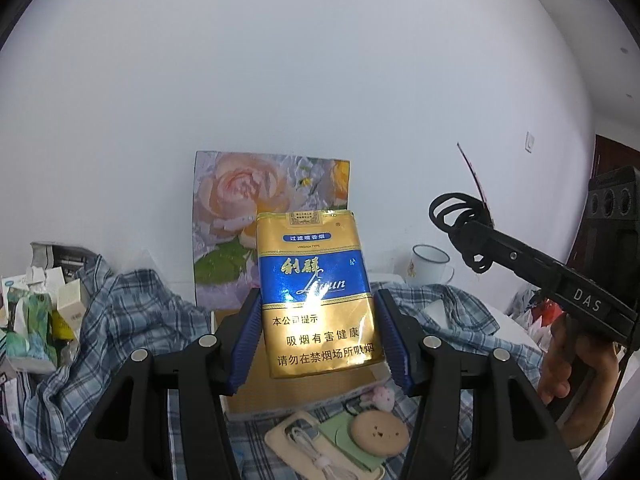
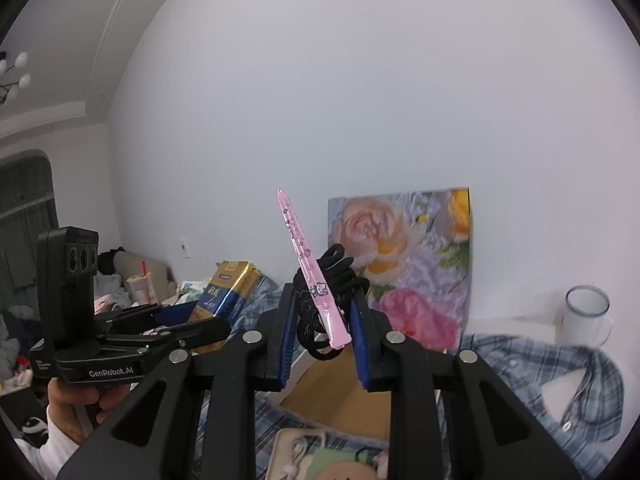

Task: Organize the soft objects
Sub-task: 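Lift the Liqun pack and clip with both grippers and carry them over the box, then lower both items into the box and open both grippers, then withdraw both grippers from the box toward the remaining items, then grasp the blue plastic packet with the left gripper while the right gripper grasps the white bunny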

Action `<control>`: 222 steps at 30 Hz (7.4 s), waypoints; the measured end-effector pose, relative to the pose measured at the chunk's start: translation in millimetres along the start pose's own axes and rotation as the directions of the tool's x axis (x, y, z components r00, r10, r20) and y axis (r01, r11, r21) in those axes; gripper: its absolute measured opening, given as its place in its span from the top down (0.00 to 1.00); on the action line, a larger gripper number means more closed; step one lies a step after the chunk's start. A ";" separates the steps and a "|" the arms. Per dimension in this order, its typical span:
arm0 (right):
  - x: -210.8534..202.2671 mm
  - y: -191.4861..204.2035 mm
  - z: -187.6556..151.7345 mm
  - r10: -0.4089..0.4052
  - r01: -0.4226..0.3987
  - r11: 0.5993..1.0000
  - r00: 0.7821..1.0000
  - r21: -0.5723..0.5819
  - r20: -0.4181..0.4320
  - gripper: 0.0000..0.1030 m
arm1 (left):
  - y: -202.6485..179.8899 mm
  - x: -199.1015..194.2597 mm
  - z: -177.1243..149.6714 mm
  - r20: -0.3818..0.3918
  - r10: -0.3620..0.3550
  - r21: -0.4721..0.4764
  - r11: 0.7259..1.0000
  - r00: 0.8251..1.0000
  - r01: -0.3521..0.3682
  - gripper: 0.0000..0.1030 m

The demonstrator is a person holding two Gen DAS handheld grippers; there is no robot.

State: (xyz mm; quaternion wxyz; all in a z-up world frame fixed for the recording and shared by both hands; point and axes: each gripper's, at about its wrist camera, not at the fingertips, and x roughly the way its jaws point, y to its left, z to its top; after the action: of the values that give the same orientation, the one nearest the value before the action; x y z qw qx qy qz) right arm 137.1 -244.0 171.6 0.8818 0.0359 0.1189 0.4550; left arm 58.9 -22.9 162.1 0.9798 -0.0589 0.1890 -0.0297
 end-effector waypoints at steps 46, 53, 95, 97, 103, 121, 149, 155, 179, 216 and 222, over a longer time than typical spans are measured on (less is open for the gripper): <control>150.0 -84.4 -108.1 -0.012 0.076 0.971 0.963 0.226 -0.270 0.77 | 39.7 168.8 -69.7 -0.188 0.105 0.040 0.994 0.977 -0.099 0.44; 159.1 -94.5 -121.3 -0.008 0.103 0.957 0.943 0.272 -0.332 0.77 | 40.7 179.4 -80.3 -0.240 0.127 0.045 0.992 0.963 -0.119 0.44; 175.0 -79.1 -134.3 -0.047 0.145 0.970 0.900 0.196 -0.432 0.01 | 35.2 204.3 -106.6 -0.316 0.191 0.089 0.981 0.929 -0.172 0.00; 176.5 -77.3 -135.1 -0.049 0.145 0.972 0.897 0.187 -0.439 0.01 | 38.1 204.6 -106.1 -0.318 0.194 0.082 0.981 0.928 -0.177 0.00; 174.8 -73.7 -133.4 -0.039 0.125 0.976 0.906 0.178 -0.421 0.01 | 42.1 201.1 -103.5 -0.299 0.194 0.066 0.981 0.934 -0.182 0.00; 167.1 -84.6 -129.1 -0.080 0.161 0.973 0.907 0.167 -0.413 0.00 | 55.7 191.5 -97.1 -0.261 0.244 0.035 0.969 0.934 -0.244 0.00; 130.6 -71.5 -88.7 -0.074 0.120 0.981 0.958 0.151 -0.278 0.00 | 48.8 137.7 -54.4 -0.114 0.168 0.000 0.986 0.979 -0.169 0.00; 115.1 -58.4 -73.2 -0.064 0.097 0.986 0.970 0.134 -0.235 0.00 | 40.2 116.0 -44.4 -0.074 0.157 0.032 0.987 0.985 -0.155 0.00; 57.2 -30.8 -46.8 -0.059 0.065 0.998 0.974 0.019 -0.218 0.00 | 5.3 47.2 -45.8 -0.007 0.149 0.194 0.970 0.989 -0.145 0.00; 55.5 -37.8 -138.4 -0.018 0.002 0.999 0.923 -0.043 -0.384 0.00 | 83.4 53.8 -150.9 -0.318 0.019 0.057 0.998 0.948 -0.001 0.00; 62.0 -46.4 -145.4 -0.035 0.031 0.999 0.907 -0.017 -0.419 0.00 | 82.1 62.1 -165.5 -0.408 0.012 0.087 0.996 0.913 0.025 0.00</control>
State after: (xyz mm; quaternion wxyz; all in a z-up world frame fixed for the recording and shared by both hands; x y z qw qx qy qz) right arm 173.3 -227.3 11.7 0.8434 -0.0693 0.3038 0.4378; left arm 57.5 36.2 -23.7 0.9203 -0.0077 0.3875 -0.0531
